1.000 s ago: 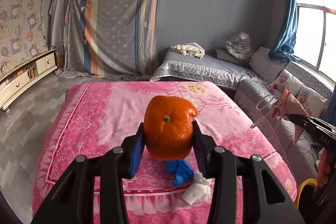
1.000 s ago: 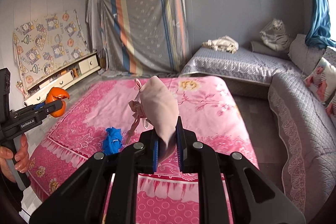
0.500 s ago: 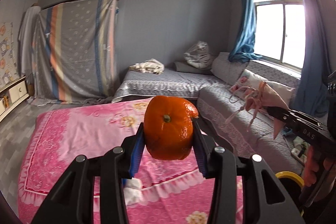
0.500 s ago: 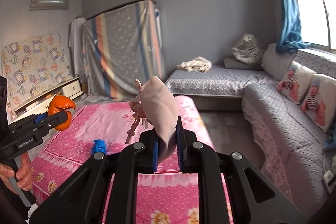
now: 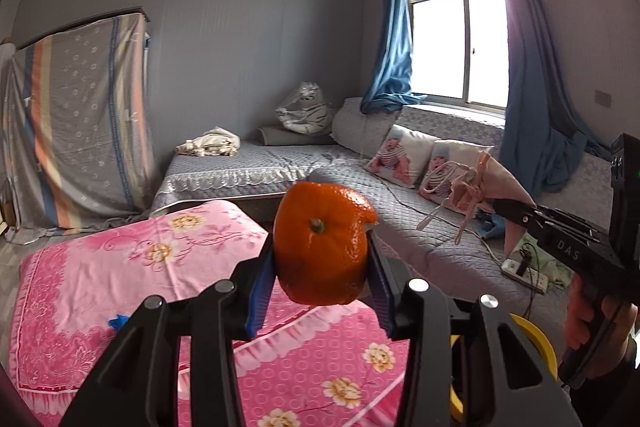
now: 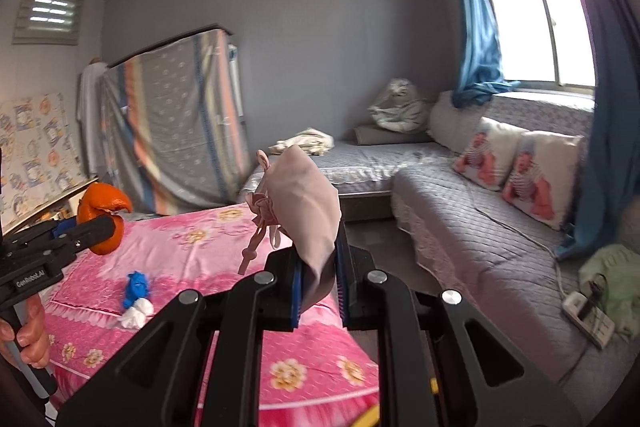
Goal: Collect trash
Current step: 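Lift and carry the orange and cloth bag over the yellow bin with both tools, then open both tools to drop the orange and cloth bag into the bin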
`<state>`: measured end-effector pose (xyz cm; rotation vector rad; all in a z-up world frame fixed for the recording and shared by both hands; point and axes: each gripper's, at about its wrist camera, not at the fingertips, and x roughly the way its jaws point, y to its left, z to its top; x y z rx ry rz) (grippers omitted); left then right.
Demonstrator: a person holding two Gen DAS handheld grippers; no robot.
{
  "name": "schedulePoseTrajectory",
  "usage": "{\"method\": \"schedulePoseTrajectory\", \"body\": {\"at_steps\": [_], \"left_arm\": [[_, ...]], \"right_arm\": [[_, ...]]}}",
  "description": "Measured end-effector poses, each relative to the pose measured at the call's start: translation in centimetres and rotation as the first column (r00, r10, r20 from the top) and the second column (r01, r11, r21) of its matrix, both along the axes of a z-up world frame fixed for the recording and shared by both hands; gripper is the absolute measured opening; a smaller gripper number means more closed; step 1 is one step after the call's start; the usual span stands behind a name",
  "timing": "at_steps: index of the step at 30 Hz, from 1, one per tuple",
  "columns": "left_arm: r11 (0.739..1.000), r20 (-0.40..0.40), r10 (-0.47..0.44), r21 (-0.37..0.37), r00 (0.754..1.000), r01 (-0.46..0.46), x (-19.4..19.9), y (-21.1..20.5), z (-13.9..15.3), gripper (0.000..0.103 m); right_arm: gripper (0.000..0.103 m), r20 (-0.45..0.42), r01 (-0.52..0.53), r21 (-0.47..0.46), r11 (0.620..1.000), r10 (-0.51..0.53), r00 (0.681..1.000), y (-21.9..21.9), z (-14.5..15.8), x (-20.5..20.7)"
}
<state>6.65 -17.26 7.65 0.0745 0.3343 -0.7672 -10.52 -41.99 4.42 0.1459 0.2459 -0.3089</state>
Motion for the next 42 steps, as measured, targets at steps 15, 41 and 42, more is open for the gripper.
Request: {"method": "schedulePoseTrajectory", "body": {"at_steps": [15,41,42], "left_arm": [[0.977,-0.024,-0.211,0.031,0.977,0.212,-4.1,-7.8,-2.7,0.041],[0.824,-0.393,-0.405,0.234,0.826,0.516,-5.0,-22.5,-18.3,0.042],[0.822,-0.400,-0.403,0.236,0.823,0.518,-5.0,-22.7,-18.6,0.042]], "right_arm": [[0.013,-0.052,0.253,0.110,0.961,-0.249,0.967,-5.7,-5.7,-7.9],[0.014,-0.332,0.475,0.321,0.820,-0.372,0.867,-12.0,-17.1,-11.3],[0.014,-0.335,0.479,0.322,0.817,-0.375,0.864,-12.1,-17.2,-11.3]]}}
